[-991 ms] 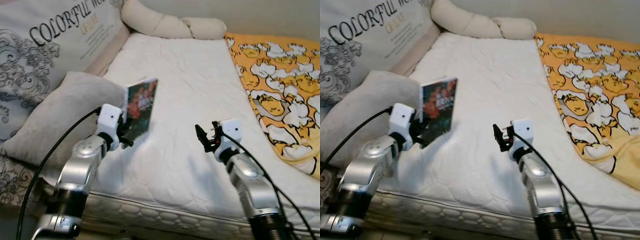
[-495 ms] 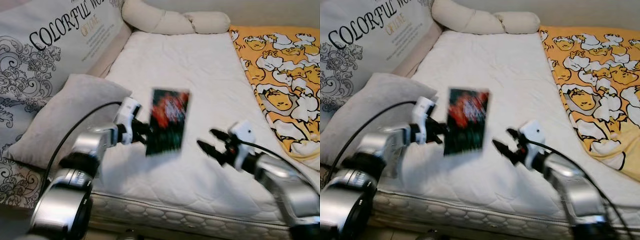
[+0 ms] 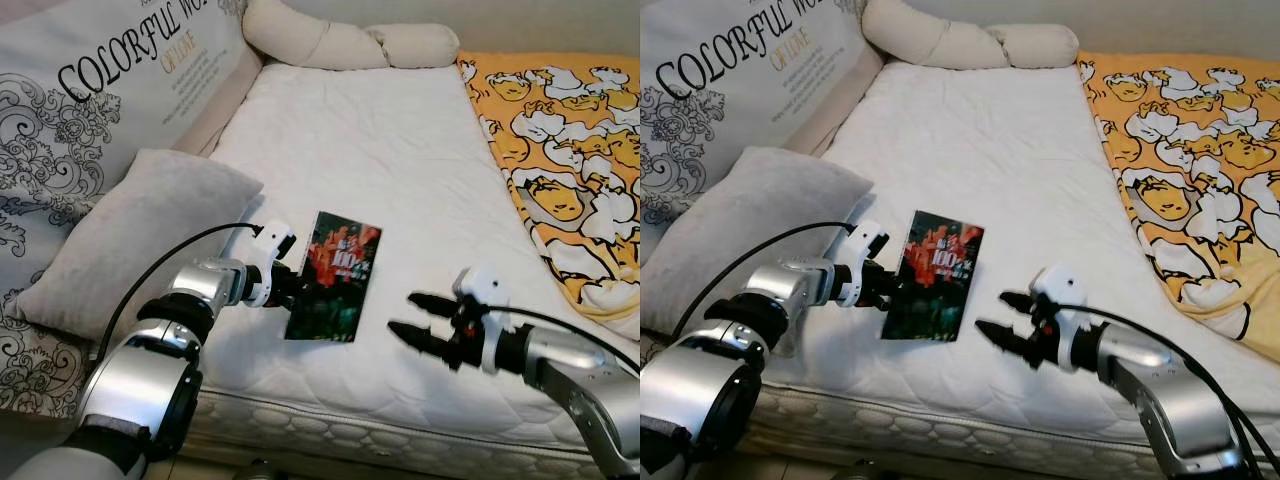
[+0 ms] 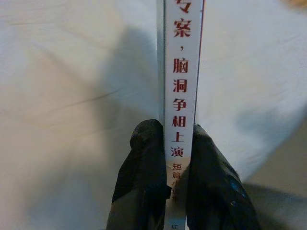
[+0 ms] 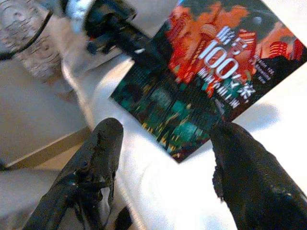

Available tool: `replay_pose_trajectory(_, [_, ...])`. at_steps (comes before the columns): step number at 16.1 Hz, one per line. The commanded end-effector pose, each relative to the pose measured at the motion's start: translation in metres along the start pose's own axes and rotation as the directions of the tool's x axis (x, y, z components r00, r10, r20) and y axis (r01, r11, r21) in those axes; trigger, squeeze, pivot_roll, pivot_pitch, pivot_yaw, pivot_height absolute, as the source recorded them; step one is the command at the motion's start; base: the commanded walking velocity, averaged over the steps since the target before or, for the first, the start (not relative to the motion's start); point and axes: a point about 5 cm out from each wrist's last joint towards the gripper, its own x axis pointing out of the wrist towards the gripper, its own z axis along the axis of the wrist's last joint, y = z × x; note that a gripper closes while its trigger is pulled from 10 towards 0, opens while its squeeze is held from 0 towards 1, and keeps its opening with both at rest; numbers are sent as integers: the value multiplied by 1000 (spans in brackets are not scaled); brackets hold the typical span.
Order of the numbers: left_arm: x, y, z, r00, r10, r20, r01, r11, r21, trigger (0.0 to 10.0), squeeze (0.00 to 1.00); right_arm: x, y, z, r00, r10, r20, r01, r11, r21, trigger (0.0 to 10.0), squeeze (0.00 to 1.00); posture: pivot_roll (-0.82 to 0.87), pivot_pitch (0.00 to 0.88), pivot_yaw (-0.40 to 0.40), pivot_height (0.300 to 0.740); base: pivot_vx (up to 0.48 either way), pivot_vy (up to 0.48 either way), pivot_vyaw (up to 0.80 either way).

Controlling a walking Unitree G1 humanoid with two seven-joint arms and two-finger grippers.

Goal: Clean up the room

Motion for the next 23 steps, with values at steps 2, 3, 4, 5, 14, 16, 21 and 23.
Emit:
replay_pose_trajectory(2, [-2,5,3,997,70,-37,-67,995,77,10000,0,-2,5,-1,999,19,-31,-19,1000,1,10000,0,-119,0,73,740,0,0,0])
replay_pose_trajectory(3, [-2,5,2,996,76,-45,-72,993,89,10000,0,-3,6,-1,999,19,-39,-19,1000,5,10000,0,-121,0,73,740,0,0,0])
replay_pose_trajectory(4, [0,5,1,994,90,-60,-83,990,117,10000,0,-3,8,-4,997,26,-69,-26,1000,6,10000,0,-125,0,73,740,0,0,0])
replay_pose_trajectory(5, [1,5,1,993,98,-60,-90,989,117,10000,0,-3,9,-5,996,34,-79,-33,999,7,10000,0,-125,0,72,740,0,0,0])
replay_pose_trajectory(14, [-6,21,-1,949,315,30,-316,949,18,10000,1000,0,7,1,999,18,-45,-18,1000,7,10000,0,-120,0,65,740,0,0,0])
replay_pose_trajectory(16, [-9,26,0,926,373,53,-373,928,3,10000,1000,1,3,4,999,-18,-27,17,1000,-6,10000,0,-124,0,65,740,0,0,0])
replay_pose_trajectory(21, [-21,37,0,897,431,97,-437,898,50,10000,1000,3,1,6,999,-22,-25,22,1000,-17,10000,0,-118,0,61,740,0,0,0])
replay_pose_trajectory(23, [-20,32,1,933,345,100,-356,926,124,10000,1000,3,0,4,999,-18,-46,17,999,-32,10000,0,-109,0,59,740,0,0,0])
